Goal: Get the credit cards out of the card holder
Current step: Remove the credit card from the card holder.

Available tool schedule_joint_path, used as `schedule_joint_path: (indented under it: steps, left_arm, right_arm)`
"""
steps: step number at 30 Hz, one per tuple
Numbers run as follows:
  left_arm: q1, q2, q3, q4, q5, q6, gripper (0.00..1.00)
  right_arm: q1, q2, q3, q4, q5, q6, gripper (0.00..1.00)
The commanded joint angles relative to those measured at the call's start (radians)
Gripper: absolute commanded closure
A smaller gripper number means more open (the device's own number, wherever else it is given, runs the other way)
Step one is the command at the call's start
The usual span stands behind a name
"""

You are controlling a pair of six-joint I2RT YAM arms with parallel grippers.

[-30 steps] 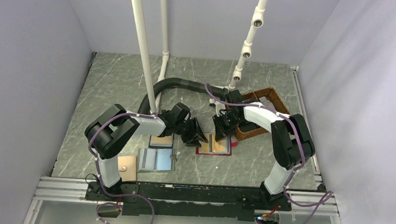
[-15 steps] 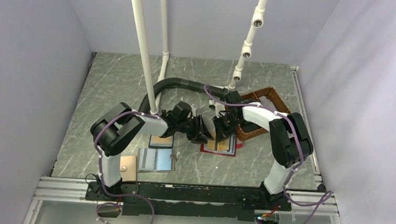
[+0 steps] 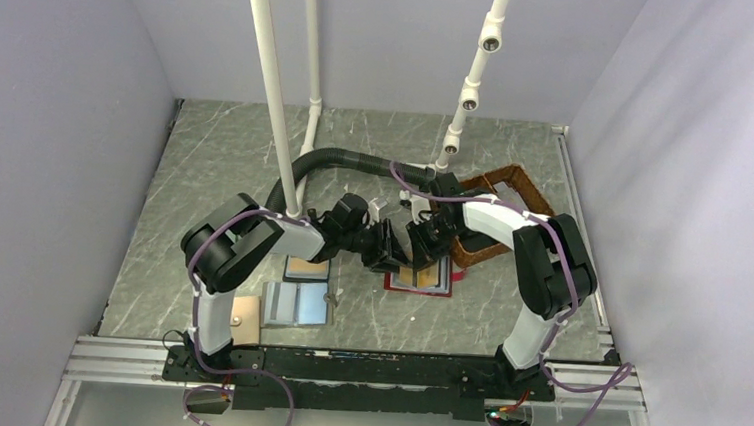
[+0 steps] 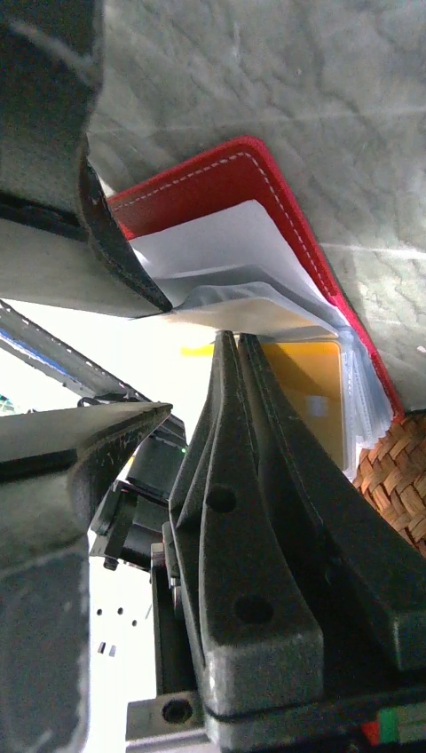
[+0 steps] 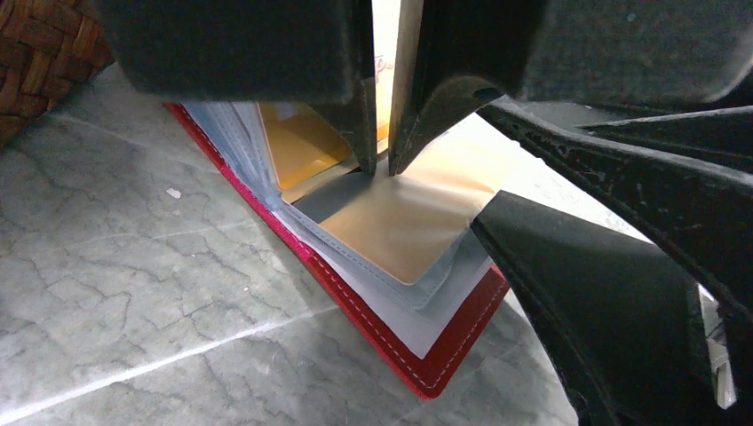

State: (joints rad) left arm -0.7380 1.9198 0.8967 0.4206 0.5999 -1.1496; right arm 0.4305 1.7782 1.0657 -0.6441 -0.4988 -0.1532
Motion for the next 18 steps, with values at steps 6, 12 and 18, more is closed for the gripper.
schedule_joint_path:
  steps: [6,12,18]
  left_arm:
    - [-0.037,-0.023,0.058,0.012,-0.009,0.023,0.6]
    - [-0.042,-0.029,0.14,-0.238,-0.073,0.089,0.85]
    - [-0.042,-0.064,0.147,-0.357,-0.122,0.121,1.0]
  right_arm:
    - [-0.003,-0.027,-0.019,0.022,-0.02,0.007,0.88]
    - [-0.003,-0.031,-0.017,0.019,-0.036,0.008,0.88]
    - [-0.013,-0.054,-0.008,0.003,-0.079,-0.014,0.86]
